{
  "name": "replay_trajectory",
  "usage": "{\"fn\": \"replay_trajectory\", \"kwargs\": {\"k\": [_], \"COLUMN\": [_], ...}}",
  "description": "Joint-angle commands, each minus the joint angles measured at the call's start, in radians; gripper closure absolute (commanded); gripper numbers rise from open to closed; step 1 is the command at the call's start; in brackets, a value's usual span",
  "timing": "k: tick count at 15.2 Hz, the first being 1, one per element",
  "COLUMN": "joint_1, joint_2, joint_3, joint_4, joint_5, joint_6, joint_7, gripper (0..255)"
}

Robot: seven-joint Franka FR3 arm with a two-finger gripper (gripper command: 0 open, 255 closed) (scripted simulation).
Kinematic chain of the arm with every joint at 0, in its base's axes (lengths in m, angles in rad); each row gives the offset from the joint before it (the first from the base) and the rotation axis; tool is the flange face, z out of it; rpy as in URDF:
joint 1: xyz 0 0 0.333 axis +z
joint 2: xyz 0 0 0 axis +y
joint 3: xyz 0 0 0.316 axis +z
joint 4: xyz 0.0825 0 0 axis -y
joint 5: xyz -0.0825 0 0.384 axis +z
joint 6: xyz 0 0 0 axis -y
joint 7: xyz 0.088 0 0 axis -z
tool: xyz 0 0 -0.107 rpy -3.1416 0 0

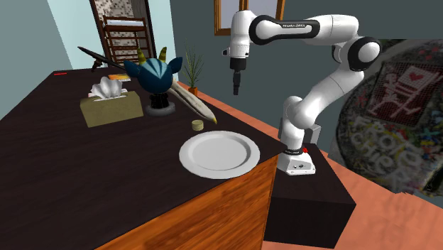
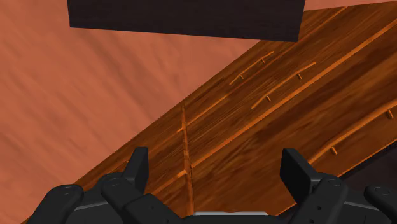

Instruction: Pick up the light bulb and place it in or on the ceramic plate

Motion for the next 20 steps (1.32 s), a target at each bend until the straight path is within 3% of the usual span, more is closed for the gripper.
{"fn": "replay_trajectory", "kwargs": {"k": [1, 11, 20], "joint_1": [0.000, 0.115, 0.190], "joint_2": [0.000, 0.092, 0.220], "joint_3": [0.000, 0.152, 0.292], "joint_4": [0.000, 0.027, 0.116], "joint_5": [0.000, 0.139, 0.207], "joint_6": [0.000, 0.207, 0.388], "joint_7": [0.000, 0.083, 0.150], "gripper": [0, 0, 0]}}
